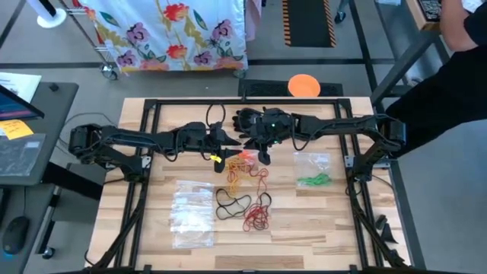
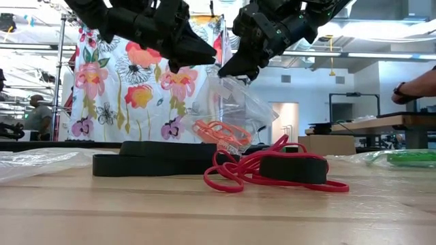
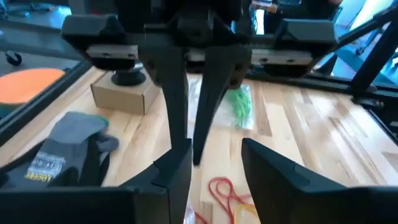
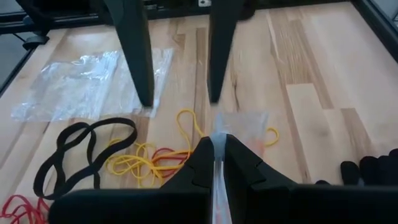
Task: Sort rubber bands
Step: Close the transparent zip bag containing the orange rubber bands
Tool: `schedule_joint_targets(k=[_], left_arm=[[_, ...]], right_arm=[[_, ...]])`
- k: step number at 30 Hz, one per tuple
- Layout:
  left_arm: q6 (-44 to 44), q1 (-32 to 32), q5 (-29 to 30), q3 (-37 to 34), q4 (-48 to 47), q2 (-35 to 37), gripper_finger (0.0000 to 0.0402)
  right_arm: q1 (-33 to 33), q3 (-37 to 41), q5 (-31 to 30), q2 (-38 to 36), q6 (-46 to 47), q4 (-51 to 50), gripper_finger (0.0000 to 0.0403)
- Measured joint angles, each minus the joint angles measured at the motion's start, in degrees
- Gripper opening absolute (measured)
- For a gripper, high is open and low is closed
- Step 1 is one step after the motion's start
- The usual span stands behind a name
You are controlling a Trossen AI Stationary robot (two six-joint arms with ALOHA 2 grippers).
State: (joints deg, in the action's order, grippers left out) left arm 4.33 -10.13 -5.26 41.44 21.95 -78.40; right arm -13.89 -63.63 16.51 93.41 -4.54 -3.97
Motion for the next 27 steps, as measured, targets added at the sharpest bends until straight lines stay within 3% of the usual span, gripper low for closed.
schedule_joint_targets(k=[27], left_arm=[[0.81,-0.44,2.89,0.05,0.05,-2.46,0.0122]], right_arm=[[0.74,-0.03,-0.05,0.0,0.0,0.02,0.0017]])
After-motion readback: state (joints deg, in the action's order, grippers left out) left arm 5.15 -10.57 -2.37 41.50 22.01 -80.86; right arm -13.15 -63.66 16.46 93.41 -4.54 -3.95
